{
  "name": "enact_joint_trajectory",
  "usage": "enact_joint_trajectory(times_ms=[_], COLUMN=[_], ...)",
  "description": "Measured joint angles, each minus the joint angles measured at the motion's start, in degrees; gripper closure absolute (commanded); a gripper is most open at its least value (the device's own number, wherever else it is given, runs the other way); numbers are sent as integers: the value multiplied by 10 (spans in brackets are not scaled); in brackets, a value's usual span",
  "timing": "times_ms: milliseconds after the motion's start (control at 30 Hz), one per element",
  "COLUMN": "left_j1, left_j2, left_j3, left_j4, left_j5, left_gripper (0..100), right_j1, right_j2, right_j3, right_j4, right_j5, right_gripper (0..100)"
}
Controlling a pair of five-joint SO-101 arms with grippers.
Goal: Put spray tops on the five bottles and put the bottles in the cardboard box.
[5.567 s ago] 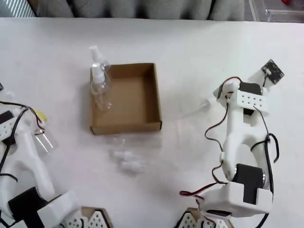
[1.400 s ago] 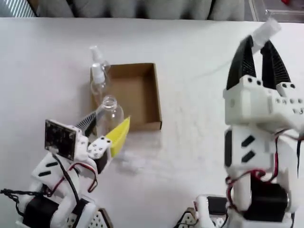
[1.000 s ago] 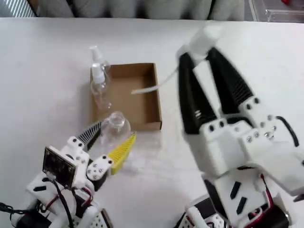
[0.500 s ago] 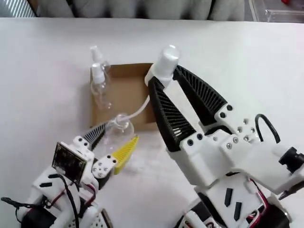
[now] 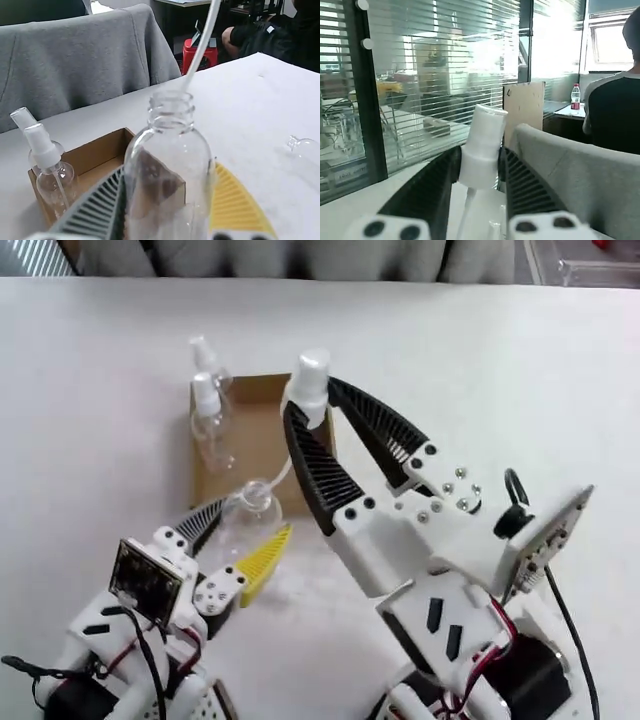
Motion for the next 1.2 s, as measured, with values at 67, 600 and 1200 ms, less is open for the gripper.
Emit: enact_joint_trajectory(times_ms=[67,600,1200], left_j1=[0,1,1], left_j2=[0,0,4], left_j3=[0,4,5], left_j4=[0,0,1], left_j5=[0,0,1], left_gripper=[947,947,947], right_j1=[0,-40,-100], right_j2=[-7,2,-8], right_j3=[0,122,125], right_j4=[0,0,136], right_j5=[0,-63,-66], right_gripper=[984,981,790])
